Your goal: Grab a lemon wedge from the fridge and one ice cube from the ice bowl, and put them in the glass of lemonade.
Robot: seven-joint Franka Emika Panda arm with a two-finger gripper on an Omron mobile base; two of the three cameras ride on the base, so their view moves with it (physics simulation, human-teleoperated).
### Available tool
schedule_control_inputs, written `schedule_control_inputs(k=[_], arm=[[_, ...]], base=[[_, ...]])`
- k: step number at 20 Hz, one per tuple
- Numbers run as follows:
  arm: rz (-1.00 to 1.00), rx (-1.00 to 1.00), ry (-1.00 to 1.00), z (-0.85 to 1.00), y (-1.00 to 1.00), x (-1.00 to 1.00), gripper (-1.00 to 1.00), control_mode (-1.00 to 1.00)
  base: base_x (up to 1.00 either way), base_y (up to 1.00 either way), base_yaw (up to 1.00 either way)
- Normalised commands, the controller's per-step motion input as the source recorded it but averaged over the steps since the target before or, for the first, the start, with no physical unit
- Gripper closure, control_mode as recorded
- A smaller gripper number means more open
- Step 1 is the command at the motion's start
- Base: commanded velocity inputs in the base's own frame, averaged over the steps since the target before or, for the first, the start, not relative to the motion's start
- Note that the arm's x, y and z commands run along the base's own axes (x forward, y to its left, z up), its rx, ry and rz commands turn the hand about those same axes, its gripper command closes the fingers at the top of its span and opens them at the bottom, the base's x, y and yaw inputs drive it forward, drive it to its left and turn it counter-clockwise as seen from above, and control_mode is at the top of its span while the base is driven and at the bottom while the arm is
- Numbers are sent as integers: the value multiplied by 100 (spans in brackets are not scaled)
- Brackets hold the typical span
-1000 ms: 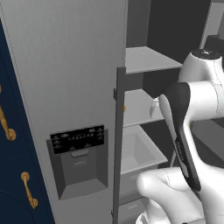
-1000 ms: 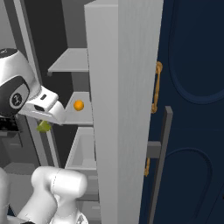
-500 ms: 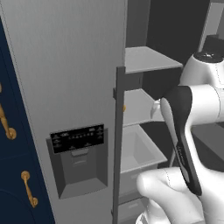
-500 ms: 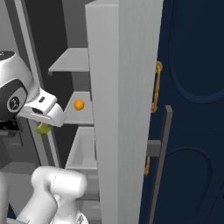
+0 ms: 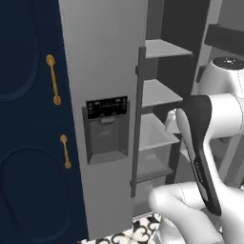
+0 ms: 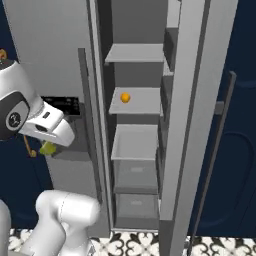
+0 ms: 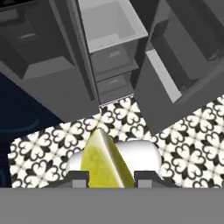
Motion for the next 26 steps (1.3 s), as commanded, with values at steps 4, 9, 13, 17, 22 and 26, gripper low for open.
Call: schedule_control_inputs(k=[4, 9, 13, 17, 22, 26], arm=[[0, 0, 0, 0, 0, 0, 100, 100], [0, 0, 0, 0, 0, 0, 100, 100], [0, 0, 0, 0, 0, 0, 100, 100], [0, 0, 0, 0, 0, 0, 100, 100], [0, 0, 0, 0, 0, 0, 100, 100], [0, 0, 0, 0, 0, 0, 100, 100]], base=[[-66, 69, 41], [2, 37, 77], [36, 0, 63], [14, 0, 70], [27, 15, 74], [50, 0, 68]])
